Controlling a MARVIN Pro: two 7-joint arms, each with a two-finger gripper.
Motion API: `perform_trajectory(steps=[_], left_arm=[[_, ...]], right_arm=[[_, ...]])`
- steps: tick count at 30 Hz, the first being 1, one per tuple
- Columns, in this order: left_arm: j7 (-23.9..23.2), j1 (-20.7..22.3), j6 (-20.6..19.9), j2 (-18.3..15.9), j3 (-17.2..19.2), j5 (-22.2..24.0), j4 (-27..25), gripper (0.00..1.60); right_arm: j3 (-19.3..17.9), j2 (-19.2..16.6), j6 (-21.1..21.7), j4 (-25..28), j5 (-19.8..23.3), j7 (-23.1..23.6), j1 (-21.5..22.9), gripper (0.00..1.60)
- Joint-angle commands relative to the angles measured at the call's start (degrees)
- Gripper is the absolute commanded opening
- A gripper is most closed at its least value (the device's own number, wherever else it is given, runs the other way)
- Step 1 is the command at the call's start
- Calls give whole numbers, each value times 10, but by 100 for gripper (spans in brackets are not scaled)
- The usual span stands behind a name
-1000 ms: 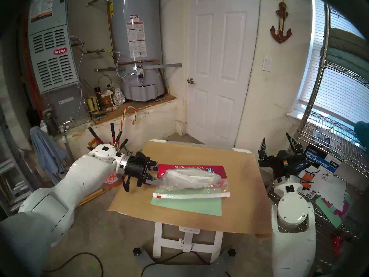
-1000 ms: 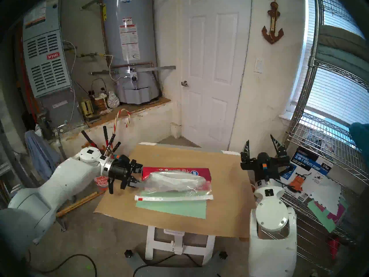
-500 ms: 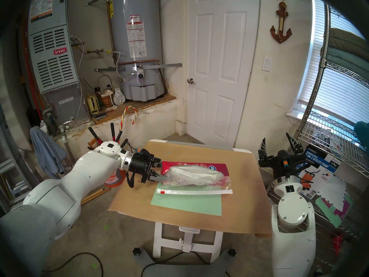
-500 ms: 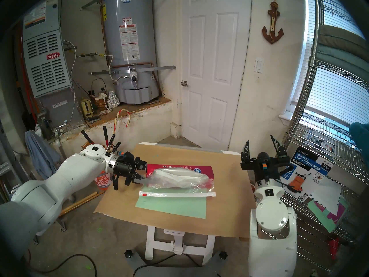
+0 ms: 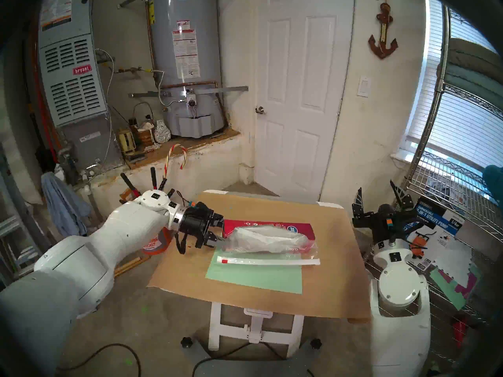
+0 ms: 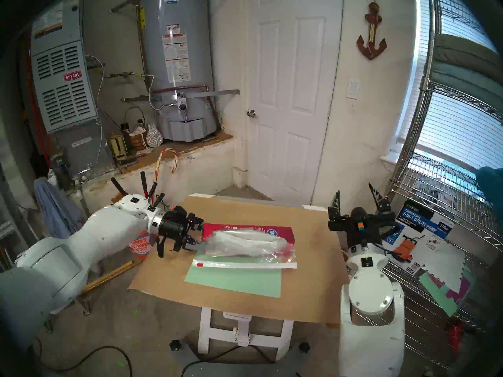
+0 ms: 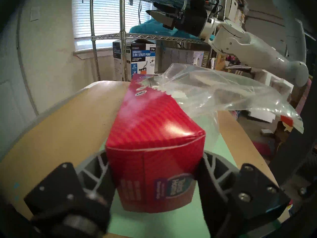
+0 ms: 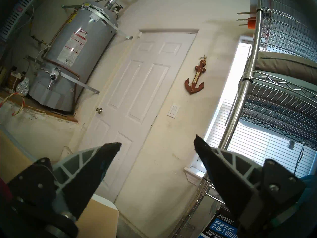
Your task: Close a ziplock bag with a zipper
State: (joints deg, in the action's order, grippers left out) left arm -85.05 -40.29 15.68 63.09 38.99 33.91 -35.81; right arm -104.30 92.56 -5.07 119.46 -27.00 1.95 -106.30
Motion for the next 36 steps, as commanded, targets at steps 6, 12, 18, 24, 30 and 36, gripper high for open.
perform_trajectory(steps=[6, 12, 18, 24, 30, 36], left_arm=[[0, 40, 21, 1, -26, 35, 17, 160], [0, 49, 33, -2, -40, 51, 23, 160], [0, 46, 43, -37, -51, 76, -18, 160], [0, 25, 92, -82, -71, 91, -80, 160], [0, -5, 155, -115, -87, 83, -140, 160], [63, -25, 209, -133, -98, 57, -187, 160]], right_arm=[[2, -1, -2, 14, 0, 0, 4, 160], [2, -1, -2, 14, 0, 0, 4, 160], [2, -1, -2, 15, 0, 0, 4, 160], [2, -1, -1, 15, 0, 0, 3, 160], [2, -1, -1, 15, 0, 0, 3, 160], [2, 0, -1, 16, -1, 0, 3, 160]])
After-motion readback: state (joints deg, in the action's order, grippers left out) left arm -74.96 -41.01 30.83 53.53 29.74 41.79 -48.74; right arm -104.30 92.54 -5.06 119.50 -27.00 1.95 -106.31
